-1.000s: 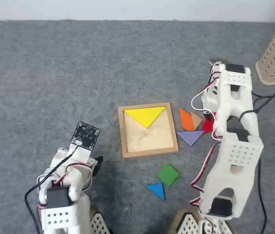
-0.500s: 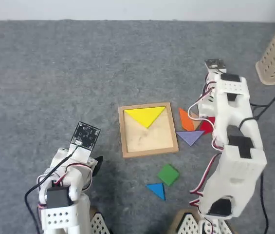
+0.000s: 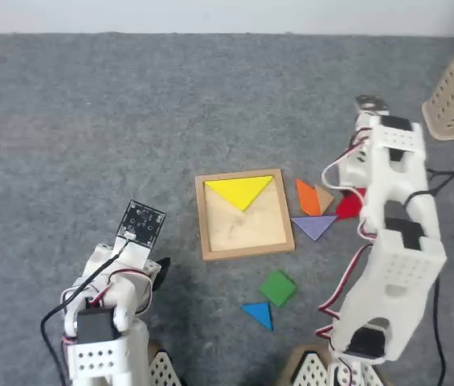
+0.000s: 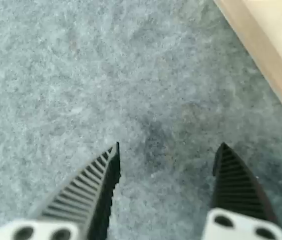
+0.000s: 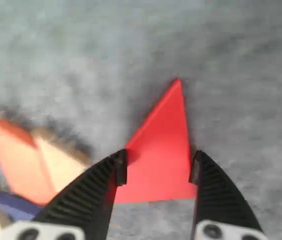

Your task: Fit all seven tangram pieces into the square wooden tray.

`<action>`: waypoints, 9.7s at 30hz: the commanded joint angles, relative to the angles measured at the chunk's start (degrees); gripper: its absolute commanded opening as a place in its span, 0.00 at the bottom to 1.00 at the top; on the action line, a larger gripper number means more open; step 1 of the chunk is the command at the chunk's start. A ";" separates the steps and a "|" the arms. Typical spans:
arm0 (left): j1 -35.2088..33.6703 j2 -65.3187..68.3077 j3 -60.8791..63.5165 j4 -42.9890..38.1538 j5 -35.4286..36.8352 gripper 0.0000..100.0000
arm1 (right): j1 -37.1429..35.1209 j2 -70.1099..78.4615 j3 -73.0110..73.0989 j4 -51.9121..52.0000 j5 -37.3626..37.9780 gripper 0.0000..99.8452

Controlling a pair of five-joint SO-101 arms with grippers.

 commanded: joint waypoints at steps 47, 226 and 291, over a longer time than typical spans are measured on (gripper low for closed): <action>0.26 -0.88 -0.48 0.26 -0.44 0.28 | 0.66 5.93 -3.43 7.16 -1.23 0.12; 0.26 -0.88 -0.48 0.26 -0.44 0.28 | -42.77 -13.49 9.93 -5.58 -9.32 0.02; 0.26 -0.88 -0.48 0.26 -0.44 0.28 | -14.55 -0.48 2.99 -2.59 3.69 0.17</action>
